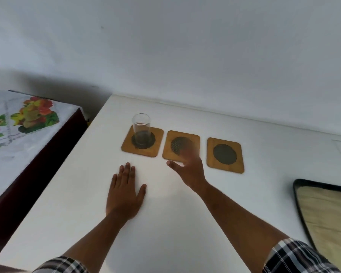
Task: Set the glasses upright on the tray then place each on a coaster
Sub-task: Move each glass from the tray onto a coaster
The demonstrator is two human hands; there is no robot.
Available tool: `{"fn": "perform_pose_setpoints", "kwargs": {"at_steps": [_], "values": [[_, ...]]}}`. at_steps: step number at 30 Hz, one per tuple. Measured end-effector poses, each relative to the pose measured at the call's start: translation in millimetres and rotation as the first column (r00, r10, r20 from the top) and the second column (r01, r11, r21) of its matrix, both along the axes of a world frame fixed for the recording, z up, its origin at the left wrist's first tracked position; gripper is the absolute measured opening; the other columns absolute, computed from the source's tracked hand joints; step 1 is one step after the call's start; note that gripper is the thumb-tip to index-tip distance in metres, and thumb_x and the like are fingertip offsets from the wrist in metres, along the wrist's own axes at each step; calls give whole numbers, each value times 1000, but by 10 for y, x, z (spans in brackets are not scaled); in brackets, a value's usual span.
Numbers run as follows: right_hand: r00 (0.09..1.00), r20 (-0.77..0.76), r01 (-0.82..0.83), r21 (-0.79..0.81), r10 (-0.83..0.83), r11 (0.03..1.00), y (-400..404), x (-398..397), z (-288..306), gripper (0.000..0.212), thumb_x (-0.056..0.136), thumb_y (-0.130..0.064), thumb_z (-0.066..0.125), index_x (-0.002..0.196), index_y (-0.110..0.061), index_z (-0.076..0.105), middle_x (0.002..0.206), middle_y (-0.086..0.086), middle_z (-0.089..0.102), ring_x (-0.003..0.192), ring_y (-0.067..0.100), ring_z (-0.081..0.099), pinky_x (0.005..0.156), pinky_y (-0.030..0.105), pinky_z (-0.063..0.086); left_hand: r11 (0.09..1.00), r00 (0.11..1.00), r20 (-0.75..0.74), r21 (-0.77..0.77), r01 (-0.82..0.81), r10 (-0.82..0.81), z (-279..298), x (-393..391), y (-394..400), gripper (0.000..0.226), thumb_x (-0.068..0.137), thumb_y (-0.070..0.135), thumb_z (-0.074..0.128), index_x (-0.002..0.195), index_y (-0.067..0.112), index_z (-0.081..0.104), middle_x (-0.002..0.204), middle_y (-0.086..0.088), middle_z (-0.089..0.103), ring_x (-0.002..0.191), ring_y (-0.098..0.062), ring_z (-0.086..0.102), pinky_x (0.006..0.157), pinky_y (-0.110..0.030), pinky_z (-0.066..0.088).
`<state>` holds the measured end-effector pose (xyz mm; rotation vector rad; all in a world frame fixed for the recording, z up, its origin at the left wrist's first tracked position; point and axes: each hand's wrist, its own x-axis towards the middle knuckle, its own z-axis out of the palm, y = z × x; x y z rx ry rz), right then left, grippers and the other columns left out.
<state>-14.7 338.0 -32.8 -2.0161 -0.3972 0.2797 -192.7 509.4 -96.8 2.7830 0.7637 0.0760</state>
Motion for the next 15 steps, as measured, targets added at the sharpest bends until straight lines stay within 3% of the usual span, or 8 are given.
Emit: {"fn": "perform_pose_setpoints", "kwargs": {"at_steps": [6,9,12,15], "values": [[992,-42,118,68,-115,991,-796,-126,106,83,79,-41,89,146,-21,45,121,-11,63,107,4,65,89,31,58,998,997,76,-59,-24,28,129,85,-398,86,95,64,16,158,6,21,170,-10,13,157,-26,6,128,-44,11],[979,-30,201,60,-200,978,-1309,-154,145,71,82,-38,86,140,-23,49,118,-13,64,102,-2,67,86,26,57,994,993,108,-96,48,-37,217,302,-1052,79,100,59,21,158,6,20,170,-10,12,158,-26,5,128,-43,11],[956,8,294,61,-295,954,-1858,-169,201,58,84,-33,84,131,-32,50,114,-16,64,100,-1,68,87,32,60,976,987,94,-163,144,-130,261,551,-1696,83,97,63,22,160,11,13,171,-5,5,157,-22,-3,128,-39,5],[922,91,372,63,-376,926,-2483,-153,296,57,86,-30,82,134,-28,53,117,-14,65,105,2,67,87,34,60,953,964,84,-147,264,-254,263,761,-2238,82,98,63,25,161,11,11,171,-4,2,157,-20,-5,126,-36,1]]}}
